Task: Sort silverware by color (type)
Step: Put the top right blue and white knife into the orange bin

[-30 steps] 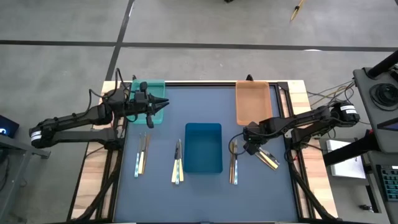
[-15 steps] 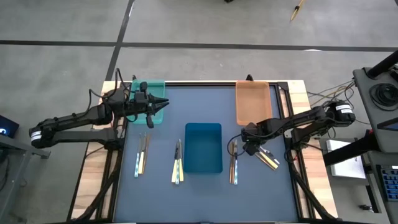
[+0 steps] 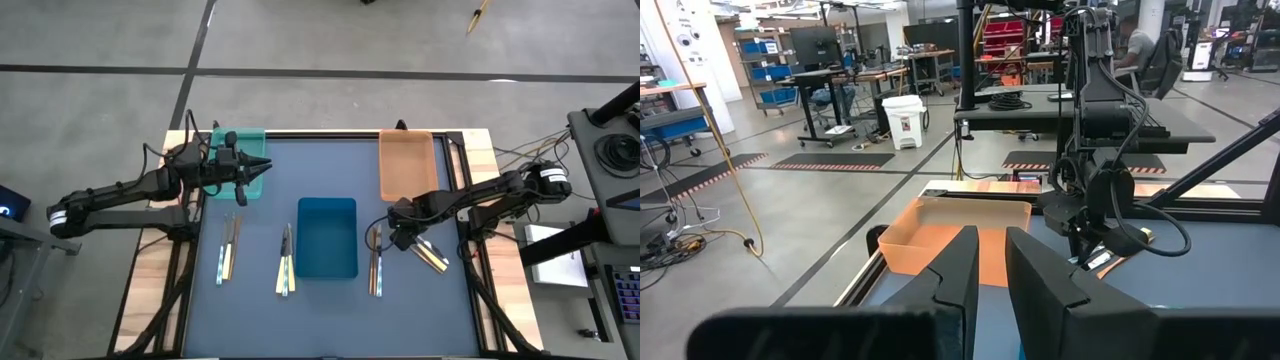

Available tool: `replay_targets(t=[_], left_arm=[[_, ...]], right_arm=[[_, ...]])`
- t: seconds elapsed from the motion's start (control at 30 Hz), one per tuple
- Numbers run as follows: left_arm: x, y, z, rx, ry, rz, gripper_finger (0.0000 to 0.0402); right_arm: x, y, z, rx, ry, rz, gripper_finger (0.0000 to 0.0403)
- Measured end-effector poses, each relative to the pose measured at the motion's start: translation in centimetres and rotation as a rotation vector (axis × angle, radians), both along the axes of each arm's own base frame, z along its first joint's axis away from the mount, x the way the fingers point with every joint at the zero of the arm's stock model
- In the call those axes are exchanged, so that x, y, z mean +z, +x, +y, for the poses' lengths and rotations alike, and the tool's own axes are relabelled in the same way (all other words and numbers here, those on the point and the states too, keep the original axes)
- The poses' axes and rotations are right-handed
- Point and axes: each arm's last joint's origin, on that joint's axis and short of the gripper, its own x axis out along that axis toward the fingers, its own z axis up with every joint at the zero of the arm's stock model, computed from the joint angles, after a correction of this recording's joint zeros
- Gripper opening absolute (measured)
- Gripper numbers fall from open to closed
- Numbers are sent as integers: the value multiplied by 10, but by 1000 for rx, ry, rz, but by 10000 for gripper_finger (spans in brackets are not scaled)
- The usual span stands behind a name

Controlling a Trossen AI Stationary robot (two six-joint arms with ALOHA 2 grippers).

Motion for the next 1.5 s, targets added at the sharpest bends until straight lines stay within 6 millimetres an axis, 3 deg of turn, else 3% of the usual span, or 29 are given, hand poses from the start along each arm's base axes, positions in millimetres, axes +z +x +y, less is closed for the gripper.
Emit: replay_targets(t=[0.2, 0.43, 0.87, 1.07, 1.3, 1.5], left_arm=[[0, 0, 0, 0, 0, 0, 37], [0, 0, 0, 0, -7, -3, 37], [5, 0, 0, -1, -60, -65, 37], [13, -1, 0, -4, -30, -143, 37], [4, 2, 0, -17, -47, -109, 37], [3, 3, -5, -170, -103, -121, 37]], right_arm=[[4, -2, 0, -5, -9, -20, 24], [22, -2, -1, 24, -41, -101, 24], [84, -3, -3, 112, -116, -390, 23], [113, -4, -6, 121, -270, -620, 22], [139, 12, -7, 230, -416, -898, 22], [153, 29, 1, 389, -584, -1130, 22]])
